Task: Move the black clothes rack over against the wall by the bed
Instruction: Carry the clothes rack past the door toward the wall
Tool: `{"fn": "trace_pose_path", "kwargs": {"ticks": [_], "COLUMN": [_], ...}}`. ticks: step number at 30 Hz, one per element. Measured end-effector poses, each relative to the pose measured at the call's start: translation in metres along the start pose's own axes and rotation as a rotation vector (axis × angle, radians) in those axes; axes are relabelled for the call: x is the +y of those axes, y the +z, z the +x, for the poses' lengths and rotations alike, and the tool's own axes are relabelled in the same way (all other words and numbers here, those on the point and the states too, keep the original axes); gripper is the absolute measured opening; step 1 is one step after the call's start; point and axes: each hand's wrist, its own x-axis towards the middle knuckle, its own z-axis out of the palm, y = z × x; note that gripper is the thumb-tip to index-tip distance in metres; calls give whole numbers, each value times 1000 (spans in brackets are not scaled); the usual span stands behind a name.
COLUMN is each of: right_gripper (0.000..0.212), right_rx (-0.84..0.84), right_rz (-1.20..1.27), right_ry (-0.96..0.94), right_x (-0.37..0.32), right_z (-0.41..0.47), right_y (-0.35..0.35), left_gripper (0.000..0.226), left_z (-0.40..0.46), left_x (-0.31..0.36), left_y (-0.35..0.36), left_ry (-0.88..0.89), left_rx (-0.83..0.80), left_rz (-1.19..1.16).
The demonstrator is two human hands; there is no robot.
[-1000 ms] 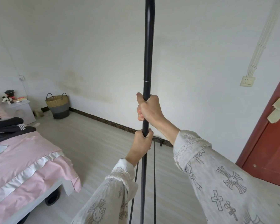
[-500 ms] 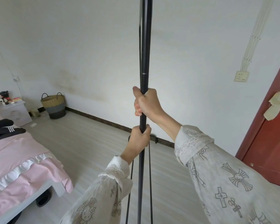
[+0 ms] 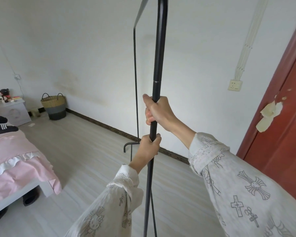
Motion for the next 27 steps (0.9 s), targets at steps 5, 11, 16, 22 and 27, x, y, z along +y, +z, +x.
{"fn": "trace_pose_path", "kwargs": {"ticks": [5, 11, 16, 22, 27], "right_gripper": [45, 49, 53, 54, 54], "right_rx": [34, 109, 215, 388, 500], "right_rz": [1, 1, -36, -35, -26], "right_ry": [21, 68, 87, 108, 60], "right_x": [1, 1, -1, 11, 20], "right_z": [-2, 6, 15, 15, 36], "right_y": [-51, -140, -226, -338, -423], "left_gripper": [33, 37, 36, 38, 41], "left_z": [8, 33, 60, 92, 136], "left_x": [7, 22, 40, 51, 58], "left_y": [54, 136, 213, 323, 407], "left_ry": [-4, 18, 60, 81, 128], "left_rx": [4, -93, -245, -434, -487], "left_rz": [-24, -57, -78, -79, -86]}}
